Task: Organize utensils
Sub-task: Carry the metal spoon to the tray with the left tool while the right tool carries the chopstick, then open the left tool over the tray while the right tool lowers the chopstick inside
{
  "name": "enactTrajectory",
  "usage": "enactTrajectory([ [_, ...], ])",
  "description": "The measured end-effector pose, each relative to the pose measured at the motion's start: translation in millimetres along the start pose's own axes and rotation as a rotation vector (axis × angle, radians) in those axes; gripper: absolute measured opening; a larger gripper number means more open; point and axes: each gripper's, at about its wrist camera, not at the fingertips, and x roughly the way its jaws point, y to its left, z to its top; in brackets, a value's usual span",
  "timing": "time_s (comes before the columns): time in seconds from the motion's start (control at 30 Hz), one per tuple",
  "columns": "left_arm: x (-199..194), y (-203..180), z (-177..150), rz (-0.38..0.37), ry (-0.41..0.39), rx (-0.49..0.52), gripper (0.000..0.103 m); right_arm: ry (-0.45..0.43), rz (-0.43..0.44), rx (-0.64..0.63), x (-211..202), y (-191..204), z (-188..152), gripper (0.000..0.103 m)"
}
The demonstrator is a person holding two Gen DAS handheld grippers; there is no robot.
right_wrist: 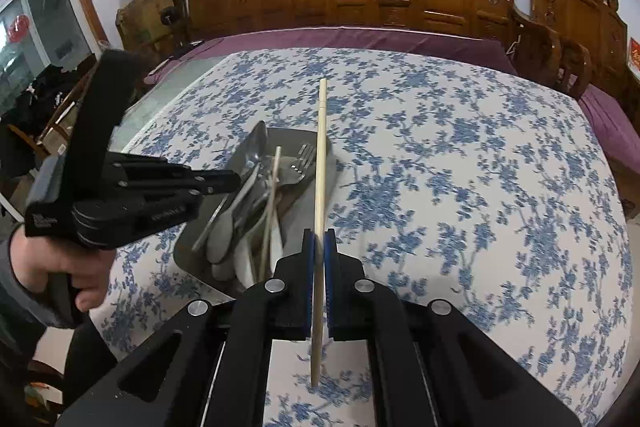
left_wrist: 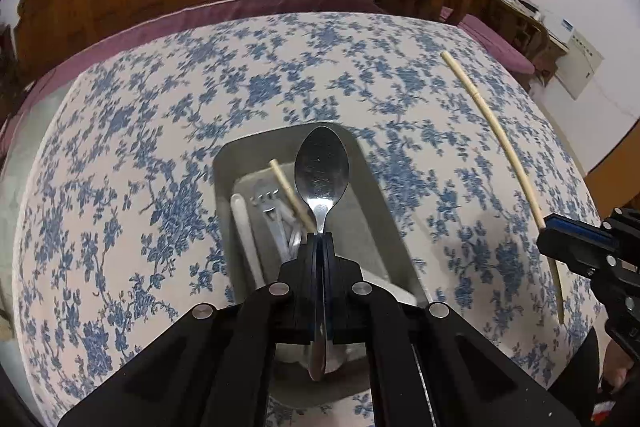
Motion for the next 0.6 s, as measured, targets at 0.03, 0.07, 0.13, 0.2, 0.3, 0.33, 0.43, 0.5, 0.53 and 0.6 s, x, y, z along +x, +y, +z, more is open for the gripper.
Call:
enactTrajectory([
  [0.03,1.8,1.9,0.0,-0.001,0.003,-0.007,0.002,0.002,0.003,-0.002,2.4,2.9,1.3,0.006],
  [0.07,4.3,5.1,-0.2,-0.004,0.008,-0.016,0.002,0.005,0.006,-0.005,5.1,5.6,2.8,0.006],
  [0.13,9.6,11.4,-1.2,-0.012,0.020,-0.033,0.002,0.011,0.010,-0.010,10.5,9.8,5.6,0.006],
  [0.2,13.6,16.4,-1.9,-0.010,0.031,-0.045,0.002,0.018,0.016,-0.014,16.4,14.4,8.2,0.006],
  [0.3,14.7,22.2,-2.5,-0.013,0.033,-0.052,0.002,0.026,0.022,-0.020,23.8,19.6,11.0,0.006],
  [0.33,13.1,22.9,-2.6,-0.012,0.030,-0.053,0.002,0.028,0.025,-0.021,25.9,21.0,12.0,0.006],
  [0.43,6.7,26.9,-3.8,-0.012,0.019,-0.055,0.002,0.034,0.034,-0.026,33.3,27.2,14.5,0.006],
  [0.5,0.2,29.8,-5.2,-0.007,0.009,-0.053,0.002,0.040,0.046,-0.025,39.6,31.9,15.8,0.006],
  [0.53,-3.3,31.2,-6.0,-0.005,0.004,-0.053,0.002,0.043,0.052,-0.023,43.1,34.5,16.2,0.006],
  [0.6,-11.7,34.8,-8.7,0.001,-0.007,-0.054,0.002,0.049,0.066,-0.019,50.3,39.4,17.3,0.006],
])
